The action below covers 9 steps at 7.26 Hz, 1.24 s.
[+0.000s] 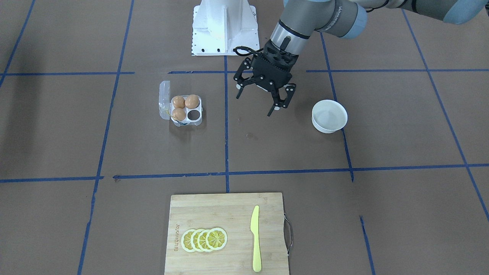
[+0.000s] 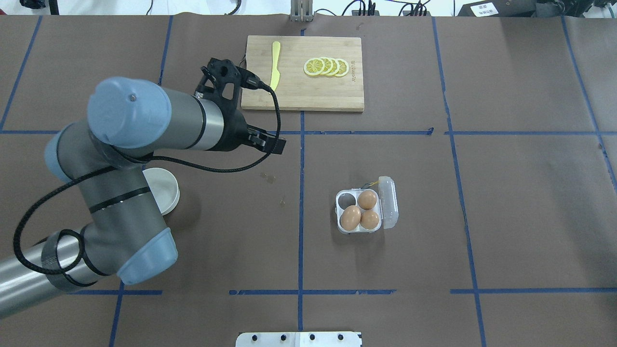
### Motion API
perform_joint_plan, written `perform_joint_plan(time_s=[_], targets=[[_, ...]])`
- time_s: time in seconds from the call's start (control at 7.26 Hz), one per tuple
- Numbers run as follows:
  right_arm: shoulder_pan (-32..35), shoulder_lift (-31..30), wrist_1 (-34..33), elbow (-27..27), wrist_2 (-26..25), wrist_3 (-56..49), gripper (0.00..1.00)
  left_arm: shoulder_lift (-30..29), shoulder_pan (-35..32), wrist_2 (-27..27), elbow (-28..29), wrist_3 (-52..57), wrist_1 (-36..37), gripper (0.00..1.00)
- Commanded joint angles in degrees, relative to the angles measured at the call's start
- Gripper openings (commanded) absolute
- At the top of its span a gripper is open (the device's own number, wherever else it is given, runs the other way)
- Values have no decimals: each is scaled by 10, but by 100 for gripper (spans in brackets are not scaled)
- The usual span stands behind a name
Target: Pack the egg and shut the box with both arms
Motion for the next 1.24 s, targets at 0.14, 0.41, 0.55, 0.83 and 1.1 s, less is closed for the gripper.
perform_joint_plan(time_s=[0.14, 0.41, 0.55, 0.83, 1.1], targets=[[0, 0, -1, -1, 3, 1, 100, 50, -196, -81, -38, 286, 182, 100], [-2, -1, 0, -1, 3, 1, 100, 167, -284, -144, -9, 356, 190, 100], [0, -1, 0, -1, 3, 0, 100, 183, -343, -148, 47, 357, 190, 100], [-2, 1, 0, 2, 3, 1, 100, 236, -424, -186, 76, 404, 190, 100], [-2, 5, 0, 3, 3, 1, 100, 324, -499, -294, 97, 411, 170, 100]])
